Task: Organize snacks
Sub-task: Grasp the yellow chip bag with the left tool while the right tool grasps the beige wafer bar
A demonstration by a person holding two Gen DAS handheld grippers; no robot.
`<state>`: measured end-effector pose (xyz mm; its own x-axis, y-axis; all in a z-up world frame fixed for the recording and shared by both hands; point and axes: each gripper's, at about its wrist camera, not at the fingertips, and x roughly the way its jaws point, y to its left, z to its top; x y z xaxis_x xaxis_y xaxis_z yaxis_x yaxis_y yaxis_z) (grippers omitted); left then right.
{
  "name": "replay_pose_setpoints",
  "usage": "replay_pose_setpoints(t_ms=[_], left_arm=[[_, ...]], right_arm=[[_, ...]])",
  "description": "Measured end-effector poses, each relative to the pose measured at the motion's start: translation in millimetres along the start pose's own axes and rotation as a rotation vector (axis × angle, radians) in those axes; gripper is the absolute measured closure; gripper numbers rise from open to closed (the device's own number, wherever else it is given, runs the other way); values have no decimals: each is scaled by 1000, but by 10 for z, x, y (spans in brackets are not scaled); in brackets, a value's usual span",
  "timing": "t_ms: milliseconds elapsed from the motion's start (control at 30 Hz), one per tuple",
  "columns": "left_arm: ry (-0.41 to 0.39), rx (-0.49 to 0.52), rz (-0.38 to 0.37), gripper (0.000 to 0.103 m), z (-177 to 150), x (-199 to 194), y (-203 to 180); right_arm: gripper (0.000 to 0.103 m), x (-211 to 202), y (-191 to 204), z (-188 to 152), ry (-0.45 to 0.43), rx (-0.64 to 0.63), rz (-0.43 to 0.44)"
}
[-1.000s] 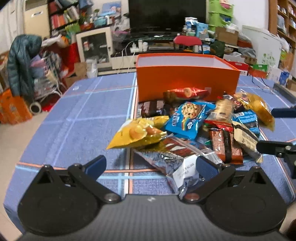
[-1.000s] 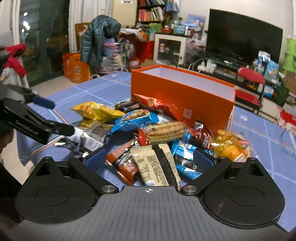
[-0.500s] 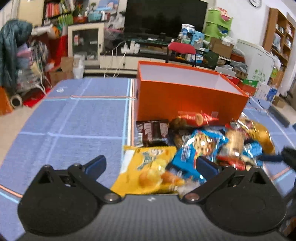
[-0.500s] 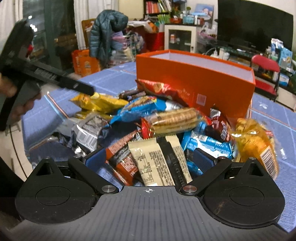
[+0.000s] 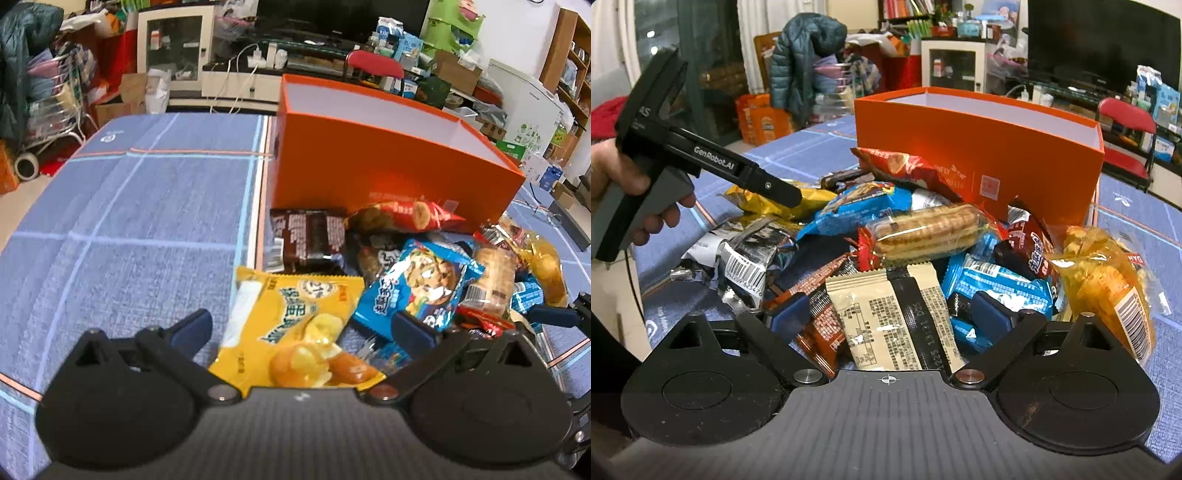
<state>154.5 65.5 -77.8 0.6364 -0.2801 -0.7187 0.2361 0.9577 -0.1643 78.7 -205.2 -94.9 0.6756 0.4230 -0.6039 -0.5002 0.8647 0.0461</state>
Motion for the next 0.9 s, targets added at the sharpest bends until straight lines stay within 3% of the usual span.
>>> replay_pose_setpoints(t_ms=[133,300,533,600,667,800,900], left_arm=[[17,9,-20,1,13,70,-47],[36,46,-5,1,-7,150,-106],[55,13,-44,1,-23,194,-41],[57,5,-41,4,-22,212,-35],[58,-7,-34,14,-7,232,-21],[53,-16,-21,16,11,234,-18],[53,-19,-17,24,15,221,-23]], right_arm=[[33,-26,-4,31,14,-4,-2],[33,-12,27,22,44,-30,0],[36,25,65,21,91,-34,10],[36,33,52,18,93,-25,9],[37,33,45,26,95,-16,8],[39,40,57,23,103,-17,3],[39,50,48,21,111,-6,5]])
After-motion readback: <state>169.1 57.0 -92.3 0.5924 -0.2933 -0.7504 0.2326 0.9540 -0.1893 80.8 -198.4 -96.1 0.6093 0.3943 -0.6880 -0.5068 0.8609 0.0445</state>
